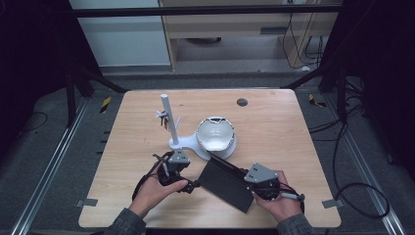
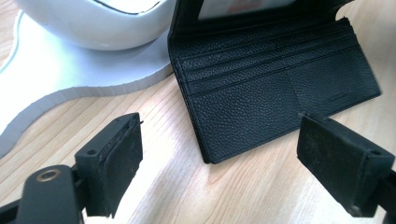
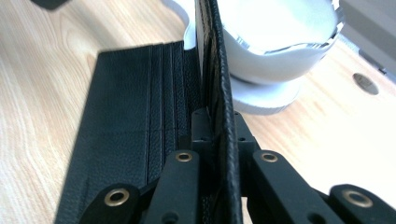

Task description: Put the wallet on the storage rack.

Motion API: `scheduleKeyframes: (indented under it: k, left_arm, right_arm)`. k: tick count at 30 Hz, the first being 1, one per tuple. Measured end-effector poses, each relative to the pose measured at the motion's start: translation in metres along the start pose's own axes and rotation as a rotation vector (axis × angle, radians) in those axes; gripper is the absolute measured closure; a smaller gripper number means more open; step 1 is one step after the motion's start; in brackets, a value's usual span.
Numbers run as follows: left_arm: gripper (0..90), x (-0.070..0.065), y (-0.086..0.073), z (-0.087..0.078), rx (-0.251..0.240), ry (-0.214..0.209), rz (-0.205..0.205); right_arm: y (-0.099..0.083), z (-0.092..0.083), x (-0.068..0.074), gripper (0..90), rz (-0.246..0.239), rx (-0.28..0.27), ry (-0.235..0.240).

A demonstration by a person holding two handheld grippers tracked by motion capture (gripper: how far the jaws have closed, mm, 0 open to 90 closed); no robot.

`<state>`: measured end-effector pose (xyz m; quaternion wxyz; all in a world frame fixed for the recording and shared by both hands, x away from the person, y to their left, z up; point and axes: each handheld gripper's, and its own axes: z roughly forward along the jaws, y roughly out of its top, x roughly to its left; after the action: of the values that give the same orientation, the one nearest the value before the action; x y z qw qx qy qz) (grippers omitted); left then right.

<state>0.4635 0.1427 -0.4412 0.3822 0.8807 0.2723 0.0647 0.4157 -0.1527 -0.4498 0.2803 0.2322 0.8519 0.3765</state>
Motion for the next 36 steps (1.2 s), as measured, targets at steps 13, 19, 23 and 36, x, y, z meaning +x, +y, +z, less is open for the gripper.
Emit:
scheduleKeyframes:
  k: [13,19,23,36]
  left_arm:
    - [12.6,-0.003,0.011,-0.006,-0.034,-0.032,0.040]
    - [12.5,-0.003,0.010,-0.004,-0.026,-0.032,0.045]
    - [12.5,-0.002,0.010,-0.004,-0.030,-0.032,0.043]
    - [11.7,-0.001,0.011,-0.004,-0.043,-0.041,0.035]
  right_arm:
    - [0.013,-0.027,-0.017,85.0,0.020,-0.104,-0.023]
    - [0.017,-0.031,-0.020,85.1,0.013,-0.116,-0.027]
    - [0.019,-0.031,-0.020,85.1,0.008,-0.123,-0.026]
    - [0.032,-0.038,-0.021,85.1,-0.005,-0.157,-0.022]
